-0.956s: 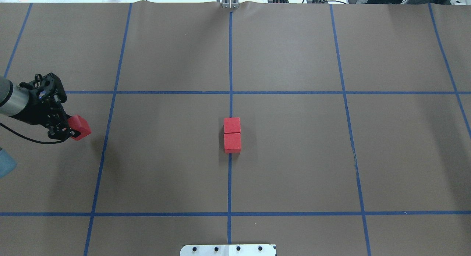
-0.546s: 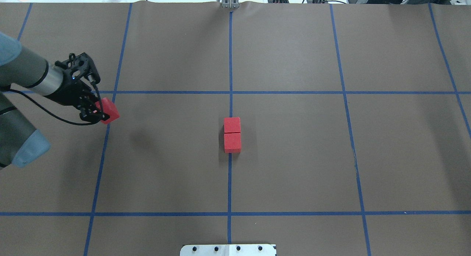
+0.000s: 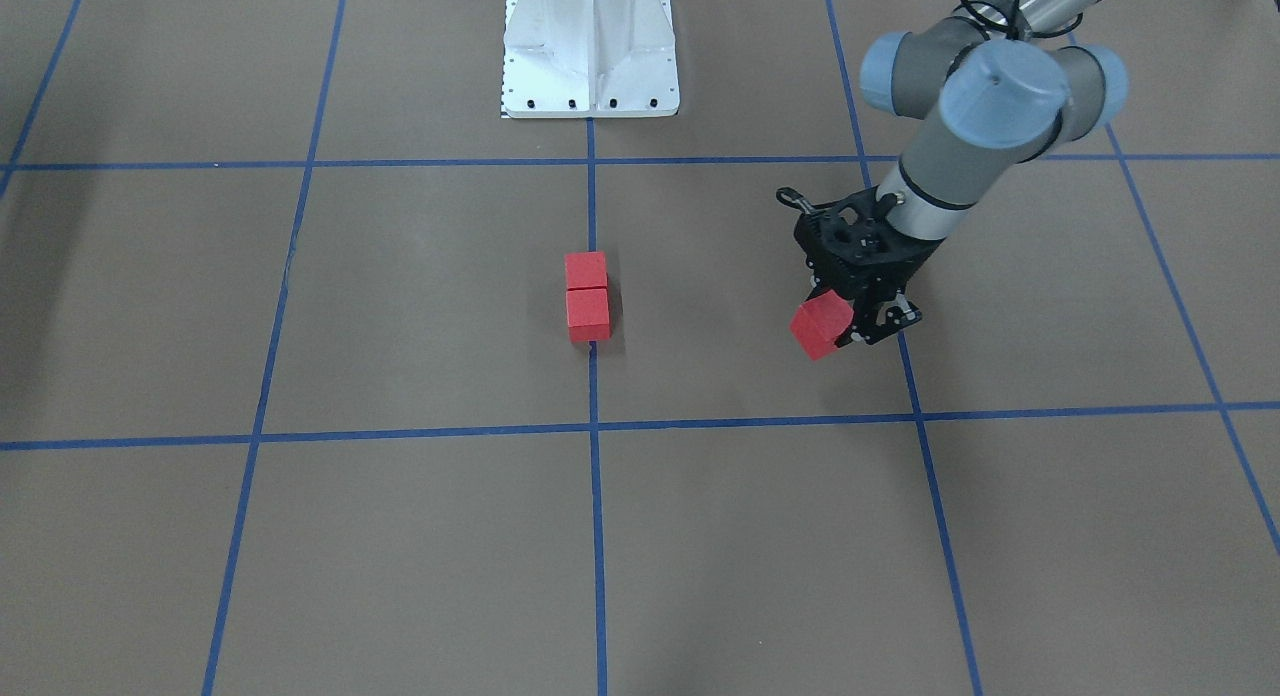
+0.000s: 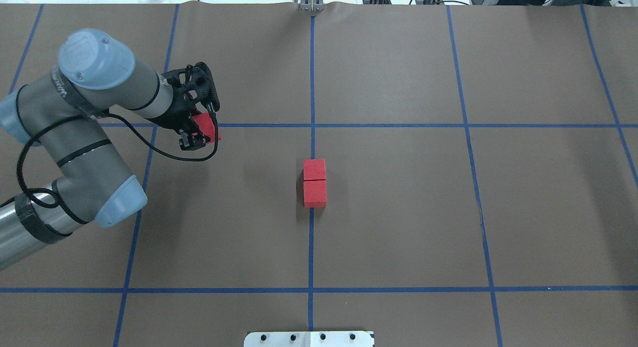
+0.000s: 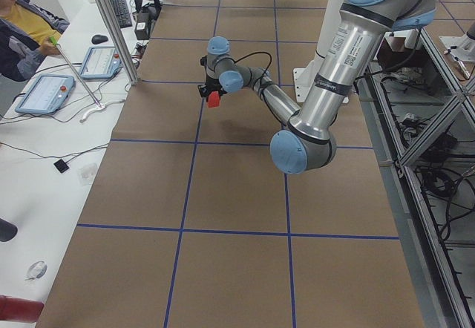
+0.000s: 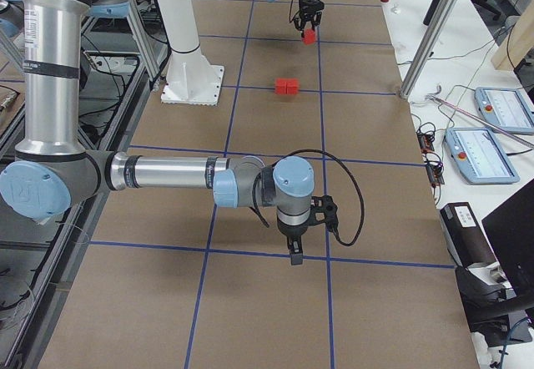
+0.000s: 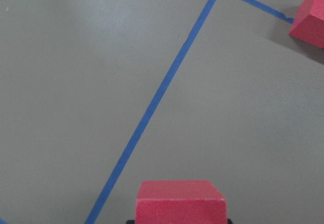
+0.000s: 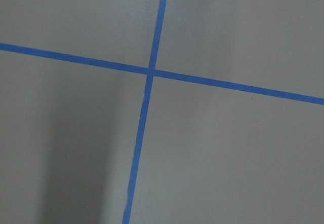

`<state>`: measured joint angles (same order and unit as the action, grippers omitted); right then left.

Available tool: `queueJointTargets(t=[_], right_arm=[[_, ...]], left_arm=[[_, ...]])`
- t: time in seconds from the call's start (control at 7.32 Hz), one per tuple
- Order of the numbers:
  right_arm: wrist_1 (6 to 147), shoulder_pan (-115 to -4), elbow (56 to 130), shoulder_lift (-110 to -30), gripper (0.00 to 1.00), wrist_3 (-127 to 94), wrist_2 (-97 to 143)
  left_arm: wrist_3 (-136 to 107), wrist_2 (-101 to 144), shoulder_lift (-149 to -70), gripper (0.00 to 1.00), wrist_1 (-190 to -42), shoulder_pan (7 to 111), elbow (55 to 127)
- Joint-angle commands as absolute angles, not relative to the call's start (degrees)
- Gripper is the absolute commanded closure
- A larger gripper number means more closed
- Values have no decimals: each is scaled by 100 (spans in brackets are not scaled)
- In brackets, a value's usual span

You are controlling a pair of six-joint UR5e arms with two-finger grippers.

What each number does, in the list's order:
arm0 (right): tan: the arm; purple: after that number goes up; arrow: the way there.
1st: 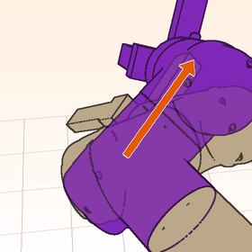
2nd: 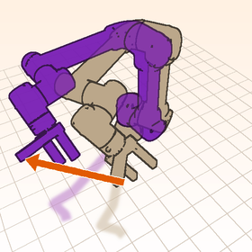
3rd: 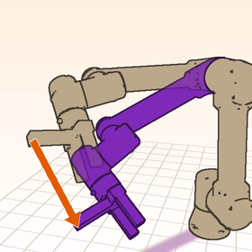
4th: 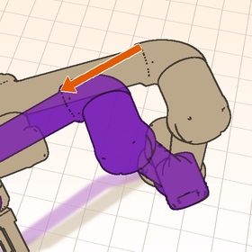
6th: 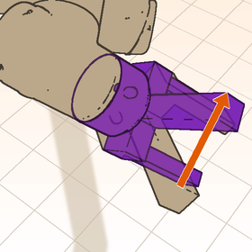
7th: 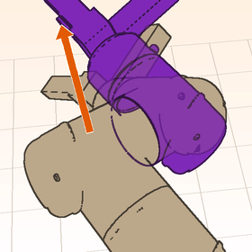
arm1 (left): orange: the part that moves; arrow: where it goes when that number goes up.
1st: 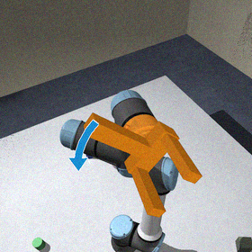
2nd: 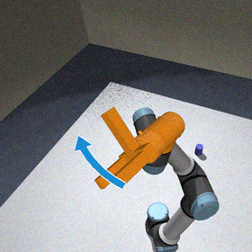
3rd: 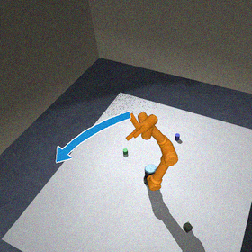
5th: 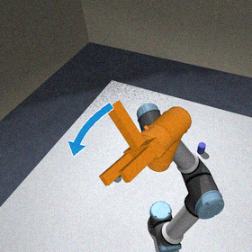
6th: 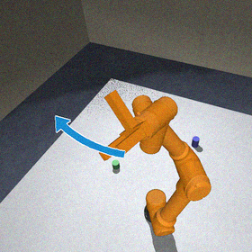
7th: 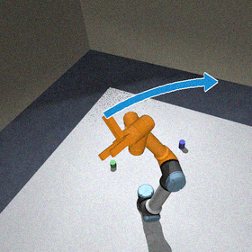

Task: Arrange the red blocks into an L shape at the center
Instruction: 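Carry the held cube with the left gripper toward the two-cube column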

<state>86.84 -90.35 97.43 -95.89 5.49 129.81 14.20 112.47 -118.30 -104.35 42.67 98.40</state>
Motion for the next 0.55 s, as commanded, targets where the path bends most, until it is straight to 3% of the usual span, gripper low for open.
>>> queueJointTargets(t=[0.0, 0.41], right_arm=[[8684, -9035, 9703, -9589, 1, 527, 12981], [8684, -9035, 9686, -9598, 1, 527, 12981]], left_arm=[[2321, 10951, -12312, 100, -9839, 3992, 9791], [2268, 10986, -13068, 100, -9114, 3411, 9484]])
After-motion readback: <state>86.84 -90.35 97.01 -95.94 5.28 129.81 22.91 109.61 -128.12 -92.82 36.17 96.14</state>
